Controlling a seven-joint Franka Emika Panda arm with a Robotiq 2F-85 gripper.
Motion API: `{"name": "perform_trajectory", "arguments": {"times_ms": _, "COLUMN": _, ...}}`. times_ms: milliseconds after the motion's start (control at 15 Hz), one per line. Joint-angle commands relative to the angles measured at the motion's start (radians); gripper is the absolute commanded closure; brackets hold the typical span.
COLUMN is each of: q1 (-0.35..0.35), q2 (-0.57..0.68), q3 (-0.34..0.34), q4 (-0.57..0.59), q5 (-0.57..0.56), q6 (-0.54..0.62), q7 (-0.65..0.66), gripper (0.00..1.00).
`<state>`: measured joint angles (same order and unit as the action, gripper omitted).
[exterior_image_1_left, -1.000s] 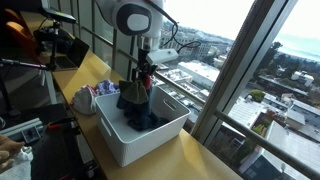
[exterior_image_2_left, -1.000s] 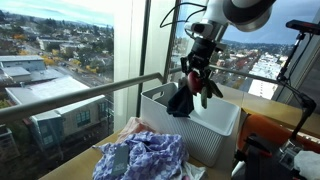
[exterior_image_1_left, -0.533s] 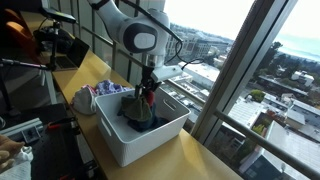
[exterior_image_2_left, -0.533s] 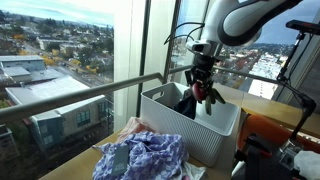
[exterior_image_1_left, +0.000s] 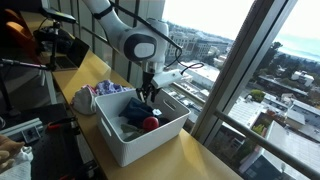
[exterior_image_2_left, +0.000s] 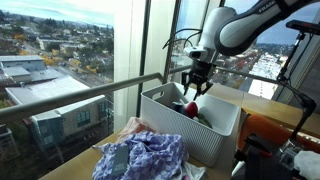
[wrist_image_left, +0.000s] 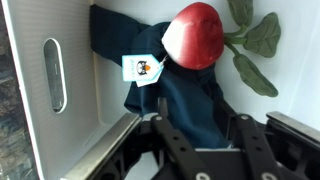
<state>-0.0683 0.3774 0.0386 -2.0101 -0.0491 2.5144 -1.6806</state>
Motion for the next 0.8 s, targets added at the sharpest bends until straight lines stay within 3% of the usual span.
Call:
{"name": "perform_trajectory", "arguments": {"times_ms": 0, "q1": -0.005, "q2": -0.054, "q3": 0.041, "q4": -0.022, "q5": 0.010, "q6": 0.024, "q7": -0.007, "gripper": 0.18}}
{"name": "perform_trajectory", "arguments": {"times_ms": 200, "q1": 0.021, "q2": -0.079, "q3": 0.102, "q4": -0.040, "q5": 0.049, "q6": 0.048, "q7": -0.007, "gripper": 0.01}}
{"name": "perform_trajectory", "arguments": {"times_ms": 467, "q1": 0.107, "q2": -0.011, "q3": 0.193, "q4": -0.008, "q5": 0.063, "q6": 0.084, "q7": 0.008, "gripper": 0.00}}
{"name": "perform_trajectory", "arguments": {"times_ms": 733, "q1": 0.201, "q2": 0.138, "q3": 0.249, "q4": 0.080, "q5": 0.034, "q6": 0.082, "q7": 0.036, "gripper": 0.00}}
